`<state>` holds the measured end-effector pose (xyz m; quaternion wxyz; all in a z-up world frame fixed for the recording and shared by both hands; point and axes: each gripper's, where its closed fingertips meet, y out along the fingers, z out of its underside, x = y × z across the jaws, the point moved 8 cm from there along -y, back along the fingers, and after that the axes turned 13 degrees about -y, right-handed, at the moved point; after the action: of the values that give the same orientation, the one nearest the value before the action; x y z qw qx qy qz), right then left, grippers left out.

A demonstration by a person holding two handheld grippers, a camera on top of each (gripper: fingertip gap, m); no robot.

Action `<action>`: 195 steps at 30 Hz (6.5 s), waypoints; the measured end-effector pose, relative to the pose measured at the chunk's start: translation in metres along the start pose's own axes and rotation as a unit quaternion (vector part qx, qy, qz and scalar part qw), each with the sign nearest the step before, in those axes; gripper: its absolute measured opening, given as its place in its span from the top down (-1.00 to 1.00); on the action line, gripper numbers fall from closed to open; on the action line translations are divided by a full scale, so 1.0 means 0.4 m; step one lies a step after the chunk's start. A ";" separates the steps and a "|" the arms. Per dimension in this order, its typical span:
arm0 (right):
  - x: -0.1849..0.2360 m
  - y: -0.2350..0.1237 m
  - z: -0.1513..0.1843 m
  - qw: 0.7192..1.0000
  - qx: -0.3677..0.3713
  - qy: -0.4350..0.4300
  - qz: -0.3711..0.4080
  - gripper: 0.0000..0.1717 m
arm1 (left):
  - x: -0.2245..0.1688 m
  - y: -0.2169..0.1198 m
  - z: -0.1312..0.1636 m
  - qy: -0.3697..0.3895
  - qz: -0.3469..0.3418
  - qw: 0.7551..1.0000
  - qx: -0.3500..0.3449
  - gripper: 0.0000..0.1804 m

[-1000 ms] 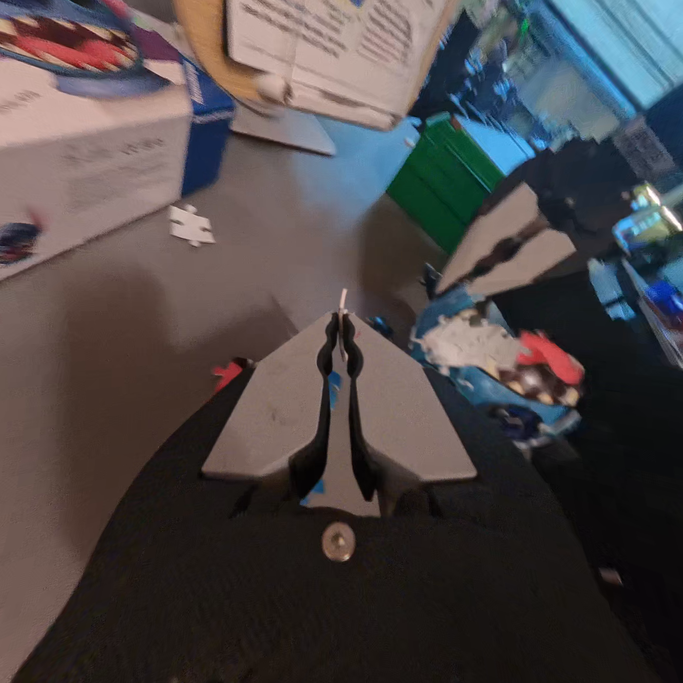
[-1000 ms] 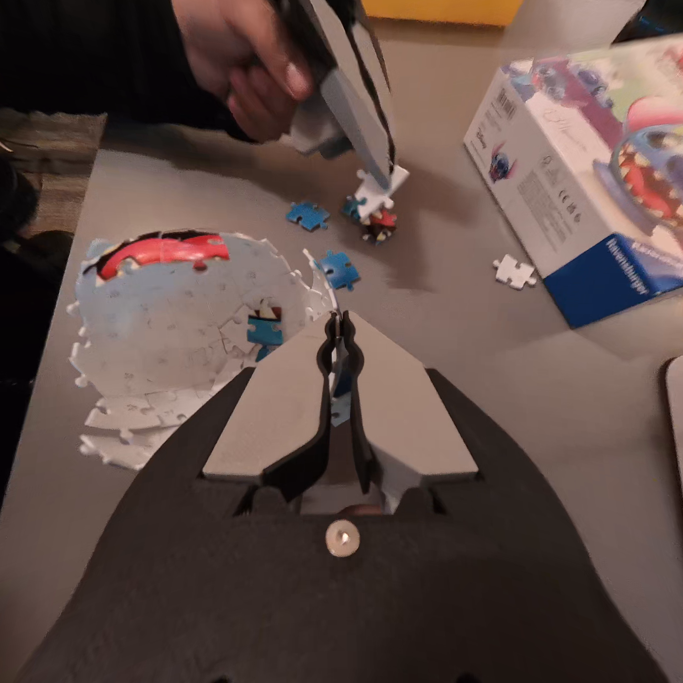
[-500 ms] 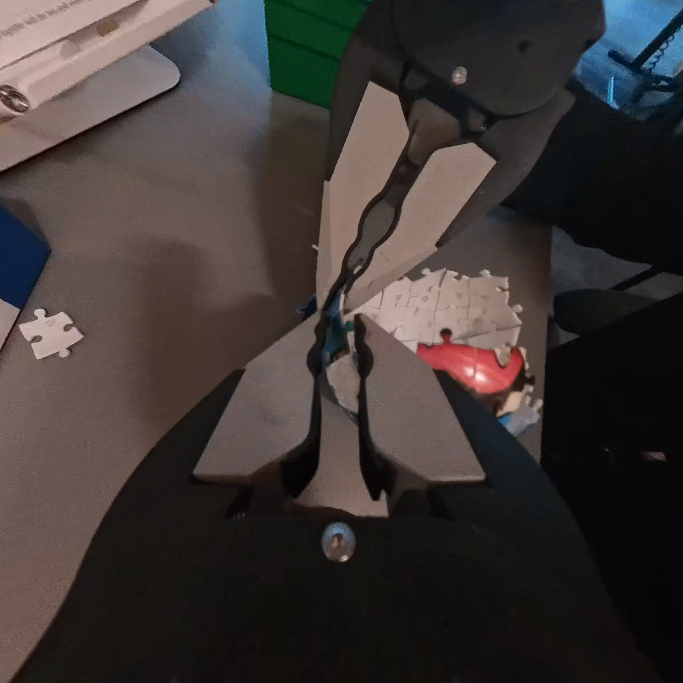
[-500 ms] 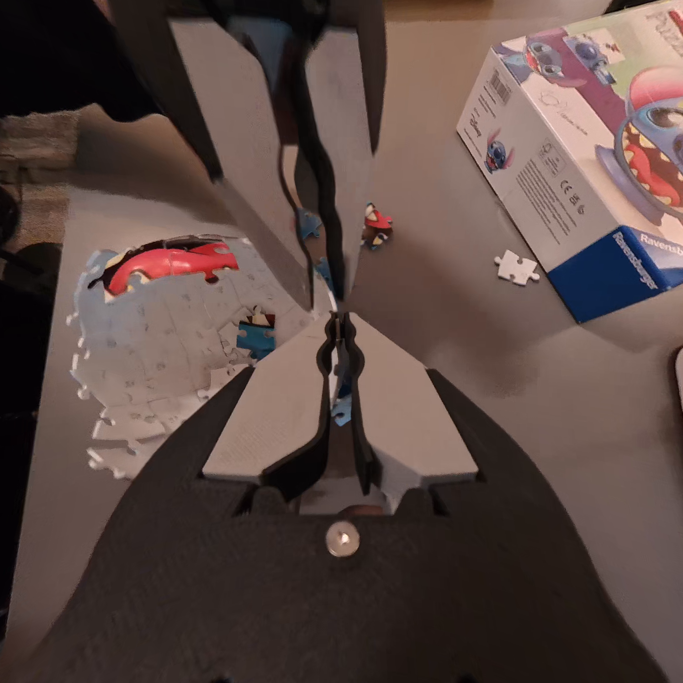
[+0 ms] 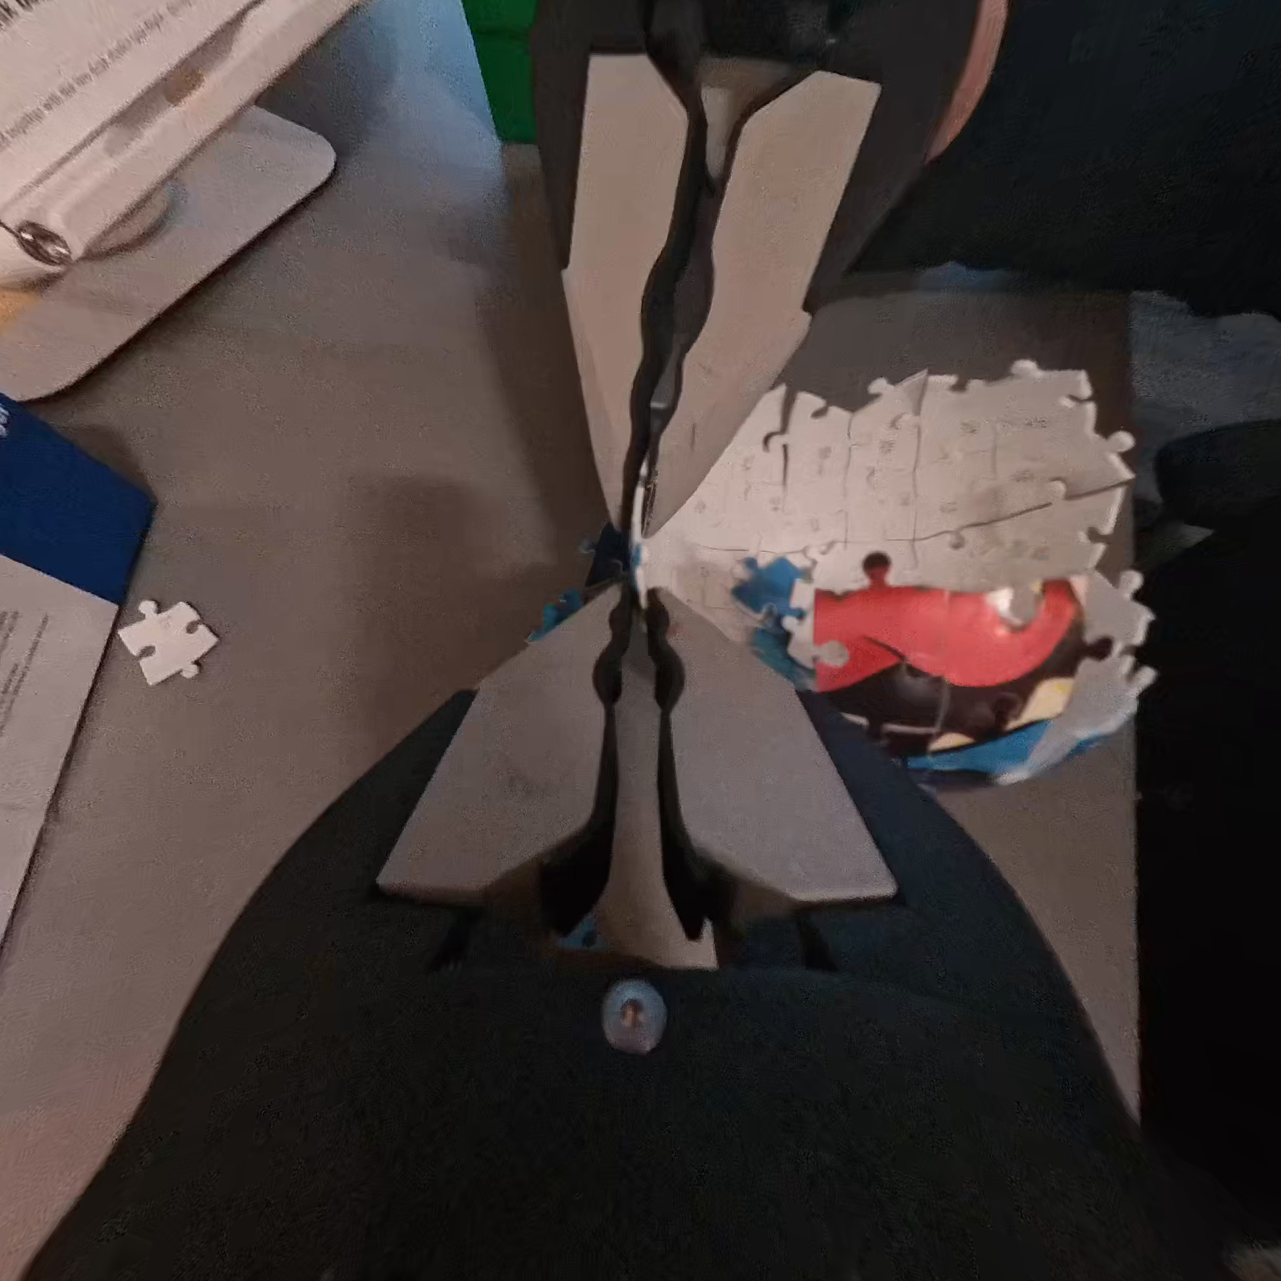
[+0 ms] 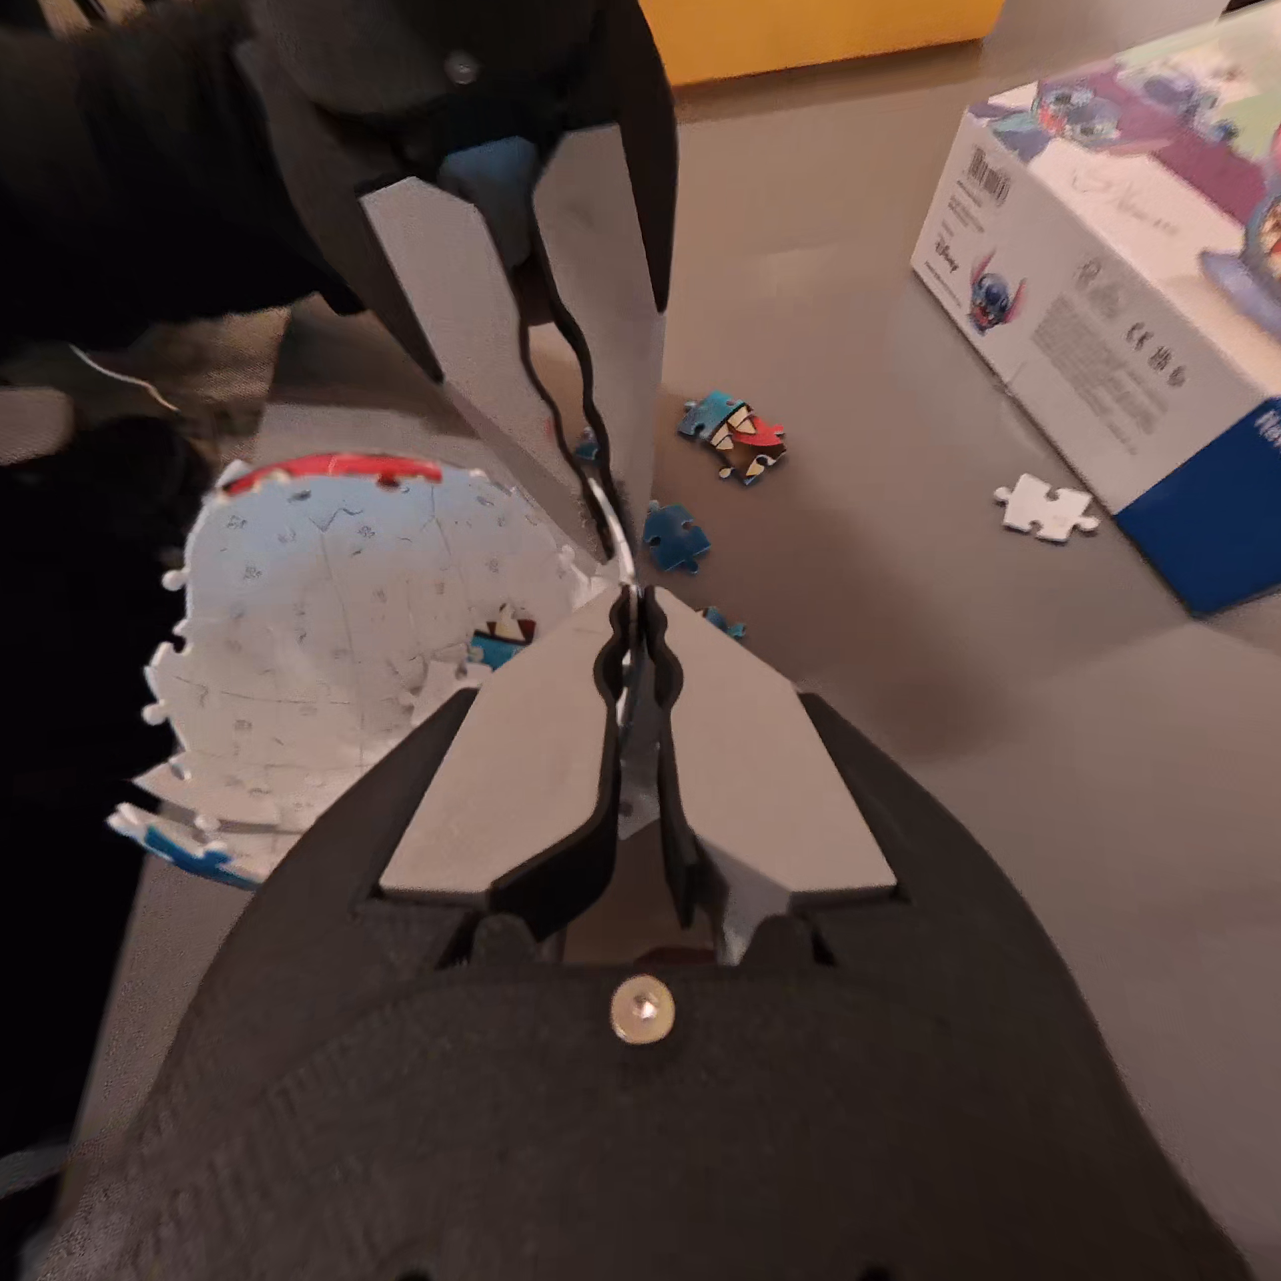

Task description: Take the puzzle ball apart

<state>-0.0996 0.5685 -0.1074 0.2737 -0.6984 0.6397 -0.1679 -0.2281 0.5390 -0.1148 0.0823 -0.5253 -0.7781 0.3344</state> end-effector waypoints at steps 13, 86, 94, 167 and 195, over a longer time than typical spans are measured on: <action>0.012 0.000 -0.024 0.985 0.027 -0.109 0.128 1.00 | 0.028 -0.001 0.005 -0.125 -0.048 0.986 -0.102 0.98; -0.128 0.330 -0.062 0.951 0.200 -0.153 -0.177 0.59 | 0.120 -0.052 0.213 0.124 -0.185 0.975 0.001 0.67; -0.142 0.285 -0.101 0.971 0.121 -0.118 -0.171 1.00 | 0.147 -0.055 0.206 0.127 -0.251 0.960 -0.016 0.68; 0.039 -0.471 0.132 0.916 0.070 0.202 0.339 0.59 | 0.086 -0.112 0.109 -0.045 0.031 0.996 -0.070 0.54; -0.082 0.017 0.123 0.948 -0.114 0.167 -0.245 0.67 | 0.014 0.070 0.009 0.029 0.107 0.994 -0.012 0.99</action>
<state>-0.0802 0.6088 -0.1468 0.0321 -0.8222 0.5002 -0.2695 -0.2108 0.5488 -0.1358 0.0618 -0.6160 -0.7187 0.3165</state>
